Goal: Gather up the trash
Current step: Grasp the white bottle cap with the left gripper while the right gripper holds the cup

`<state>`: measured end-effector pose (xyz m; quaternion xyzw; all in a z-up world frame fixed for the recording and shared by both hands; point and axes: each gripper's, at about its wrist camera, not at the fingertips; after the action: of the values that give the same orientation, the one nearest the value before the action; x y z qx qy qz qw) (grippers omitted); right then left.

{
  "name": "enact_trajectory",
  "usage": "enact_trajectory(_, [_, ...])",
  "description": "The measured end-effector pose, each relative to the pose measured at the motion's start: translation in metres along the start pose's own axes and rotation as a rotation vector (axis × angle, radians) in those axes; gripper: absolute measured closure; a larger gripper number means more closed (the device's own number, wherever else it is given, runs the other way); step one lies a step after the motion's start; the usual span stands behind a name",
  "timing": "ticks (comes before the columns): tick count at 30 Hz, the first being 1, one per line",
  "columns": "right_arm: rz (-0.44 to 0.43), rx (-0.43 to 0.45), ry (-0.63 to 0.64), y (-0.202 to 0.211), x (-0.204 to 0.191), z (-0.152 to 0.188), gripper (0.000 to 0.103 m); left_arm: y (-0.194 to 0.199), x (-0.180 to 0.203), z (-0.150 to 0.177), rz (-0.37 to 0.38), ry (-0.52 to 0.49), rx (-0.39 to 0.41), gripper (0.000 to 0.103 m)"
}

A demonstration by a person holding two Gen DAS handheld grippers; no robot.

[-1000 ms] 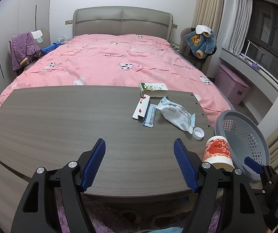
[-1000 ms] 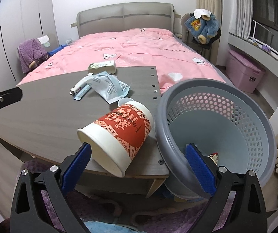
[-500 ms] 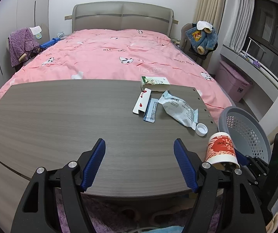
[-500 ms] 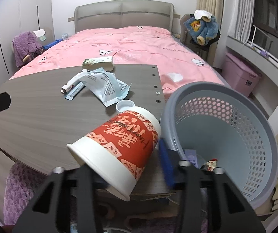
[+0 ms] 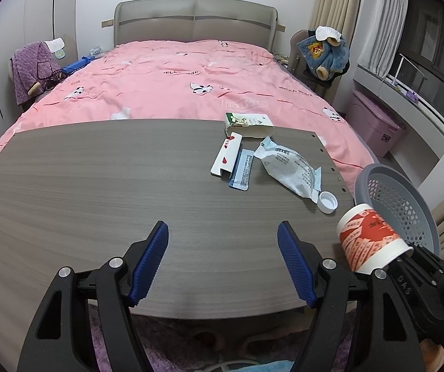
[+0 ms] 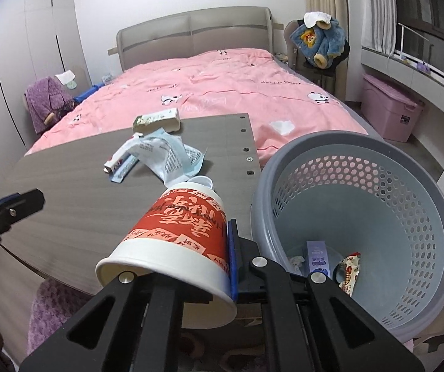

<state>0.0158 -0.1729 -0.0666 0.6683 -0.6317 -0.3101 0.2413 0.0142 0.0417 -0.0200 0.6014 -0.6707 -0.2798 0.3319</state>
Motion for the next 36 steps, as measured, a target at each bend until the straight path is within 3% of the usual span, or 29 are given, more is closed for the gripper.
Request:
enact_trajectory(10, [-0.013, 0.037, -0.041, 0.016, 0.016, -0.008, 0.095, -0.021, 0.015, -0.014, 0.006, -0.025, -0.012, 0.033])
enact_trajectory(21, [0.048, 0.046, -0.089, 0.02, 0.056, -0.015, 0.095, -0.058, 0.062, -0.034, 0.061, -0.036, -0.076, 0.033])
enact_trajectory(30, [0.056, 0.049, -0.146, 0.024, 0.086, -0.015, 0.095, -0.083, 0.111, -0.019, 0.109, -0.12, -0.159, 0.033])
enact_trajectory(36, [0.052, 0.056, -0.177, 0.026, 0.097, -0.014, 0.095, -0.1, 0.123, -0.018, 0.111, -0.114, -0.186, 0.033])
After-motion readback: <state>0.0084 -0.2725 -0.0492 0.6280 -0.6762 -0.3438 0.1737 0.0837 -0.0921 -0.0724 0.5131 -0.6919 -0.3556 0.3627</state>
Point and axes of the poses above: each gripper's, at about its wrist camera, not at the fingertips, and y roughly against the way its jaws point, x to its right, z to its underside, and after that the axes turned 3 degrees about -x, right-handed
